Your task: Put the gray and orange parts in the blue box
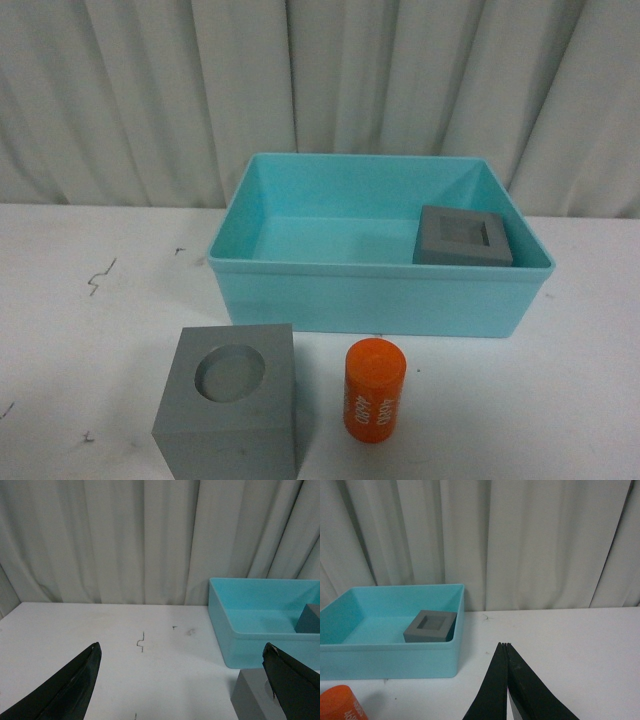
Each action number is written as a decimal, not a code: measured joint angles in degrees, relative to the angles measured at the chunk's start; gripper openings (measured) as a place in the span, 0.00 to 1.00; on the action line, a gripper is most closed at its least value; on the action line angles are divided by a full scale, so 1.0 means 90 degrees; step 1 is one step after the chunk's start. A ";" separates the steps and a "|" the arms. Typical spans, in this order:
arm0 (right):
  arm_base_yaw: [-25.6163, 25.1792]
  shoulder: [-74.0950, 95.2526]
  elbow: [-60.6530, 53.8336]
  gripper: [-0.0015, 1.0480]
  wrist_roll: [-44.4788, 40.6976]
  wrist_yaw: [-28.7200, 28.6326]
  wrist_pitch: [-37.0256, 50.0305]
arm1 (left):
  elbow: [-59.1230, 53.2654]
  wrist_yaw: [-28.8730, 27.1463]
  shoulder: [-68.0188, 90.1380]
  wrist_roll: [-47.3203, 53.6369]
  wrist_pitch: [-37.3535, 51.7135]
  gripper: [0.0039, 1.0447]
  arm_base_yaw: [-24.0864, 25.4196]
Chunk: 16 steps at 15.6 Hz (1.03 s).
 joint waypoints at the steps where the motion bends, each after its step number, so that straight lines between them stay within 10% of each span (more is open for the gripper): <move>1: 0.0000 -0.0097 0.0000 0.02 0.0000 0.0002 -0.0117 | 0.0000 0.0000 0.0000 0.0000 0.0000 0.94 0.0000; 9: 0.0000 -0.1462 0.0002 0.05 -0.0002 -0.0015 -0.1518 | 0.0000 -0.0002 0.0000 0.0000 0.0000 0.94 0.0000; 16: 0.0000 -0.1464 0.0002 0.88 0.0000 -0.0012 -0.1525 | 0.0384 0.0476 0.0374 -0.0189 -0.1115 0.94 0.0168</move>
